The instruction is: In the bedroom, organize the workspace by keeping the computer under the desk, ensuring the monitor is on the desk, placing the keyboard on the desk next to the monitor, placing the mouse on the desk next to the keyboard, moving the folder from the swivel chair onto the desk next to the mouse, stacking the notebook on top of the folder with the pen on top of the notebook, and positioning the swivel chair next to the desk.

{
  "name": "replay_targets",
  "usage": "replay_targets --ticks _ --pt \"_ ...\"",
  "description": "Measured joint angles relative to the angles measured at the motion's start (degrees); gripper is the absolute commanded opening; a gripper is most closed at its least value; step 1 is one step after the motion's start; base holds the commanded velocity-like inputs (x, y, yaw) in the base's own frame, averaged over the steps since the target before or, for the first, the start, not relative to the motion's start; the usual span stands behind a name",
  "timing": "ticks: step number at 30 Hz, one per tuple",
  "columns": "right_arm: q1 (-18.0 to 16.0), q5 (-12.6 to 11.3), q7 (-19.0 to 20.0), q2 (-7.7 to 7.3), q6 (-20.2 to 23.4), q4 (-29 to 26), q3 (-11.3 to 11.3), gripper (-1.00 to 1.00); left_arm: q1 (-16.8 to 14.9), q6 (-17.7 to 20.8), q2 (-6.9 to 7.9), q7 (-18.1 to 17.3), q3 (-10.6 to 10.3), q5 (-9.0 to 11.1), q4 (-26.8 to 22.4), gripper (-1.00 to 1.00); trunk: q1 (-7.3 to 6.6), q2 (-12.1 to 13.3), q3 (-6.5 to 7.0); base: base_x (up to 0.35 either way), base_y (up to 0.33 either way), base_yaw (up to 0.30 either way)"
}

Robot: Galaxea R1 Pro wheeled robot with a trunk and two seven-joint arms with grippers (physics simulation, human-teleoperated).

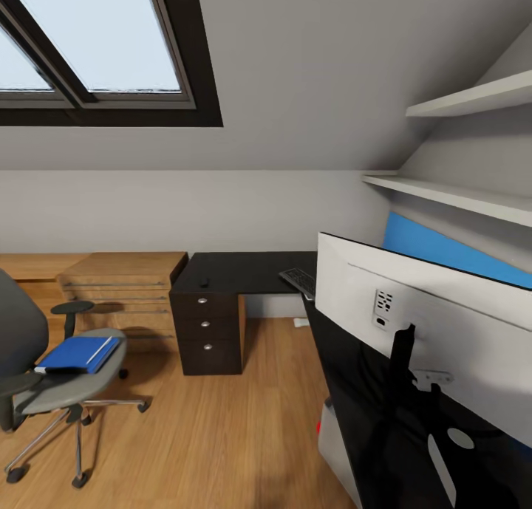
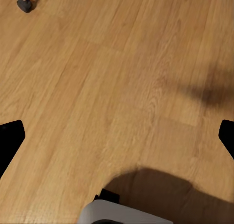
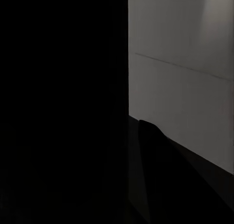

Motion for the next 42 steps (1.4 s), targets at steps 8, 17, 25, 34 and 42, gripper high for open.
replay_targets --ticks 8,17,25,34,42 --pt "0.00 0.01 -0.11 0.03 -0.29 0.07 -0.11 -1.00 0.00 -0.49 0.02 0.03 0.00 0.01 0.00 1.00 0.01 0.01 0.00 0.061 0.000 0.000" --pt "-0.01 0.02 -0.10 0.12 -0.31 0.12 -0.15 -1.00 0.00 -0.88 0.02 0.04 0.00 0.01 0.00 1.00 0.01 0.01 0.00 0.001 0.000 0.000" --pt "0.00 -0.07 -0.15 0.14 -0.25 0.36 -0.07 -1.00 0.00 -1.19 0.02 0.04 0.00 0.02 0.00 1.00 0.01 0.01 0.00 0.000 0.000 0.000" --pt "-0.02 -0.22 -0.23 0.25 -0.69 1.50 0.00 -1.00 0.00 -1.20 0.02 0.04 0.00 0.01 0.00 1.00 0.01 0.00 0.01 0.000 0.000 0.000" --pt "0.00 0.06 -0.22 0.29 -1.80 1.79 0.08 -1.00 0.00 -1.26 0.02 0.04 0.00 0.01 0.00 1.00 0.01 0.01 0.00 0.000 0.000 0.000"
